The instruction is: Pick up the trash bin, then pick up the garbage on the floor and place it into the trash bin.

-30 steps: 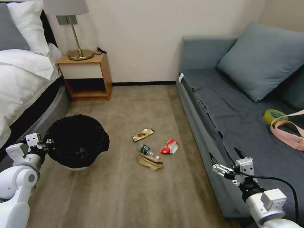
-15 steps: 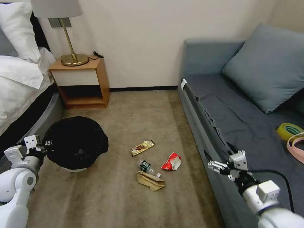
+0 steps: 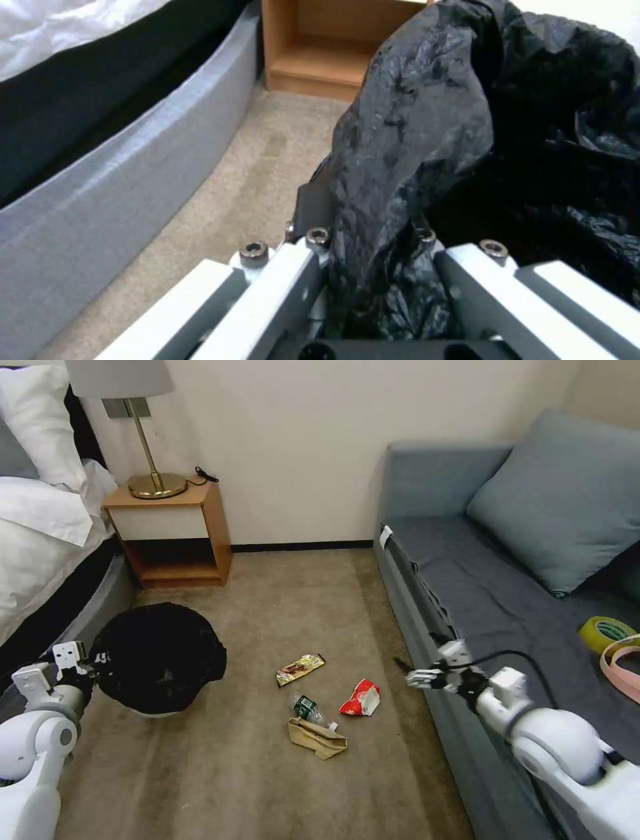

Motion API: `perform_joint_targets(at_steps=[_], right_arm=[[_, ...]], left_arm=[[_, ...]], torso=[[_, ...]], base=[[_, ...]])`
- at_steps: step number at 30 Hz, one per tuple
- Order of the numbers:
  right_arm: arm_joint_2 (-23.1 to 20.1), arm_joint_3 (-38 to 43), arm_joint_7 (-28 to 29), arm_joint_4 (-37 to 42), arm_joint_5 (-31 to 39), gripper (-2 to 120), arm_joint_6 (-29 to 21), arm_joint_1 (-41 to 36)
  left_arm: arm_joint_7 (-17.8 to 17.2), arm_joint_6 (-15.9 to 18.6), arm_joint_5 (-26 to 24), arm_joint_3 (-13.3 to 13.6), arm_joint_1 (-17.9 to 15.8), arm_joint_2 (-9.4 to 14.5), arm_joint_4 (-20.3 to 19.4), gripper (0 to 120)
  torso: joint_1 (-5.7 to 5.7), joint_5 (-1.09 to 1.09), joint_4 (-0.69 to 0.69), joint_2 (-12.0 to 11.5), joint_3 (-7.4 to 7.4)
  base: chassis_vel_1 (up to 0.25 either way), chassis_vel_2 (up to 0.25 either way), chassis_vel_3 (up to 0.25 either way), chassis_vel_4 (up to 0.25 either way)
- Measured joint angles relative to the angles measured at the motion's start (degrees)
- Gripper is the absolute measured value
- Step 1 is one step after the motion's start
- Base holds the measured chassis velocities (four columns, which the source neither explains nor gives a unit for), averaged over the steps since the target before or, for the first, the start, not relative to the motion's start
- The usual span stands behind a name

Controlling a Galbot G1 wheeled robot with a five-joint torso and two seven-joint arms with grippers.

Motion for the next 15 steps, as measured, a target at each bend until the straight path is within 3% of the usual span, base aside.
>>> perform_joint_targets(at_steps=[3, 5, 6, 15], right_arm=[[1.0, -6.4, -0.1, -2.3, 2.6, 100, -1.1, 4.9], [1.0, -6.4, -0.1, -2.3, 2.6, 100, -1.1, 4.9], [2.0, -12.3, -2.0, -4.2, 6.6, 100, -3.4, 10.0], [4.7, -25.9, -6.1, -6.6, 21.7, 100, -12.7, 21.8]], left_arm=[[0.3, -0.2, 0.1, -0.1, 0.2, 0.0, -0.1, 4], [0.3, -0.2, 0.1, -0.1, 0.2, 0.0, -0.1, 4], [0.6, -0.4, 0.2, -0.4, 0.3, 0.1, -0.1, 4], [0.9, -0.5, 1.1, -0.4, 0.1, -0.9, 0.6, 4]], torso=[[0.00, 0.03, -0.01, 0.0, 0.01], [0.00, 0.03, -0.01, 0.0, 0.01], [0.00, 0.01, -0.01, 0.0, 0.00], [0.00, -0.01, -0.01, 0.0, 0.00]], base=[[0.000, 0.000, 0.000, 0.000], [0.000, 0.000, 0.000, 0.000], [0.000, 0.000, 0.000, 0.000], [0.000, 0.000, 0.000, 0.000]])
